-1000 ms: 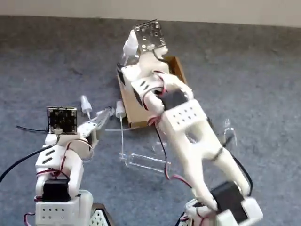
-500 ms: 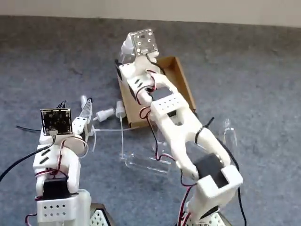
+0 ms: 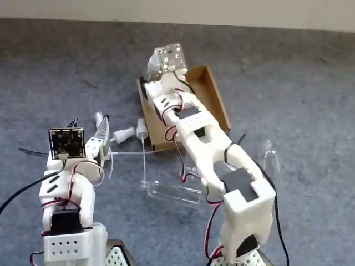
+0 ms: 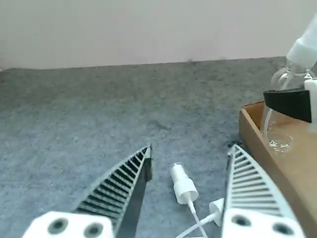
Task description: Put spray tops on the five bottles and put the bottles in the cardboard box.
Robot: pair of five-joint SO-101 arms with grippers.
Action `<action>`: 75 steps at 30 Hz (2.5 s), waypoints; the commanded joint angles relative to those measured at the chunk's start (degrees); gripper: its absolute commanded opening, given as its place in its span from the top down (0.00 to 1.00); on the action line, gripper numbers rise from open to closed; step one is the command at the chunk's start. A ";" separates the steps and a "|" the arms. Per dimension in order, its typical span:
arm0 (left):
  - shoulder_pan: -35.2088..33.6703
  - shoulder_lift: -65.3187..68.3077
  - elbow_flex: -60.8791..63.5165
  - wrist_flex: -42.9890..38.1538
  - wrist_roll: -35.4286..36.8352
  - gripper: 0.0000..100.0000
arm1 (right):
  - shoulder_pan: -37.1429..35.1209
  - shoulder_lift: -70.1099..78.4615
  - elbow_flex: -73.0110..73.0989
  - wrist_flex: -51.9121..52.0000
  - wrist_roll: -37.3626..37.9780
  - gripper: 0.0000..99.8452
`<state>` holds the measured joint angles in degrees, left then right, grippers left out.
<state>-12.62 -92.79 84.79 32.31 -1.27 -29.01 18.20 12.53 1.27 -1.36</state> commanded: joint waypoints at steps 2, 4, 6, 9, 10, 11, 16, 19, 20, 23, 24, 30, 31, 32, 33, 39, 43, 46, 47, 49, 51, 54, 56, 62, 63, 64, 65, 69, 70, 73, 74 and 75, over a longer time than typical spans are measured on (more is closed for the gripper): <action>-0.57 -0.13 -0.22 -1.32 -0.35 0.78 | 0.66 0.22 -3.56 -1.36 0.62 1.00; -0.57 -0.13 -0.22 -1.32 -0.35 0.78 | 0.66 0.57 -3.56 -1.36 0.62 1.00; -0.57 -0.13 -0.22 -1.32 -0.35 0.78 | 0.66 0.84 -3.56 -1.36 0.62 0.99; -0.57 -0.13 -0.13 -1.32 -0.35 0.78 | 0.66 0.84 -3.56 -1.19 0.62 0.99; -0.57 -0.13 -0.13 -1.32 -0.35 0.78 | 0.57 0.84 -3.56 -1.19 0.62 0.99; -0.57 -0.13 -0.13 -1.32 -0.35 0.78 | 0.57 0.84 -3.56 -1.10 0.62 0.99; -0.57 -0.13 -0.13 -1.32 -0.35 0.78 | 0.57 0.84 -3.56 -1.01 0.62 0.96; -0.57 -0.13 -0.13 -1.32 -0.35 0.78 | 0.48 0.84 -3.56 -0.92 0.62 0.90; -0.57 -0.13 -0.13 -1.32 -0.35 0.78 | 0.31 0.84 -3.56 -0.92 0.62 0.88; -0.57 -0.13 -0.13 -1.32 -0.44 0.78 | -0.13 0.84 -3.47 -0.92 0.62 0.86; -0.57 -0.13 -0.13 -1.32 -0.44 0.78 | -0.40 0.84 -3.47 -0.92 0.62 0.86; -0.57 -0.13 -0.13 -1.32 -0.53 0.78 | -0.66 0.57 -3.56 -0.92 0.62 0.86; -0.57 -0.13 -0.13 -1.32 -0.53 0.78 | -0.66 0.57 -3.56 -0.92 0.62 0.86; -0.57 -0.13 -0.13 -1.32 -0.53 0.78 | -0.66 0.57 -3.56 -0.92 0.62 0.86; -0.57 -0.13 -0.13 -1.32 -0.53 0.78 | -0.66 0.57 -3.56 -0.92 0.62 0.86; -0.57 -0.13 -0.13 -1.32 -0.53 0.78 | -0.66 0.57 -3.56 -0.84 0.62 0.85; -0.57 -0.13 -0.13 -1.32 -0.62 0.78 | -0.66 0.48 -3.65 1.27 0.62 0.79; -0.57 -0.13 -0.13 -1.32 -0.62 0.78 | -0.66 0.57 -6.20 5.49 0.62 0.76; -0.57 -0.13 -0.13 -1.32 -0.62 0.78 | -0.66 0.57 -6.99 6.46 0.62 0.76; -0.57 -0.13 -0.13 -1.32 -0.62 0.78 | -0.66 0.57 -8.04 6.99 0.62 0.76; -0.57 -0.13 -0.13 -1.32 -0.62 0.78 | -0.75 0.57 -8.75 7.16 0.62 0.76; -0.66 -0.13 -0.13 -1.32 -0.62 0.78 | -1.27 0.57 -9.54 7.16 0.62 0.76; -0.66 -0.13 -0.13 -1.32 -0.62 0.78 | -1.36 0.57 -9.80 7.16 0.62 0.75; -0.66 -0.13 -0.04 -1.32 -0.62 0.78 | -1.36 0.40 -10.59 7.25 0.62 0.75; -0.66 -0.13 -0.04 -1.32 -0.62 0.78 | -1.27 0.48 -11.30 7.25 0.62 0.75; -0.66 -0.13 -0.04 -1.32 -0.62 0.78 | -1.19 0.48 -11.74 7.25 0.53 0.75; -0.66 -0.13 -0.04 -1.32 -0.62 0.78 | -1.19 0.48 -12.35 7.34 0.53 0.75; -0.66 -0.13 -0.04 -1.32 -0.62 0.78 | -1.19 0.48 -17.80 13.85 0.53 0.75; -0.66 -0.13 -0.04 -1.32 -0.62 0.78 | -1.19 0.48 -19.56 15.52 0.53 0.75; -0.57 -0.13 -0.04 -1.32 -0.62 0.78 | -1.01 0.48 -24.75 19.47 0.53 0.75; -0.57 -0.13 -0.04 -1.32 -0.62 0.78 | -1.01 0.48 -26.59 20.97 0.53 0.75; -0.57 -0.13 -0.04 -1.32 -0.62 0.78 | -1.01 0.48 -28.53 22.46 0.53 0.75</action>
<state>-12.62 -92.79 84.97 32.31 -1.45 -29.71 19.87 -8.31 20.44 -1.36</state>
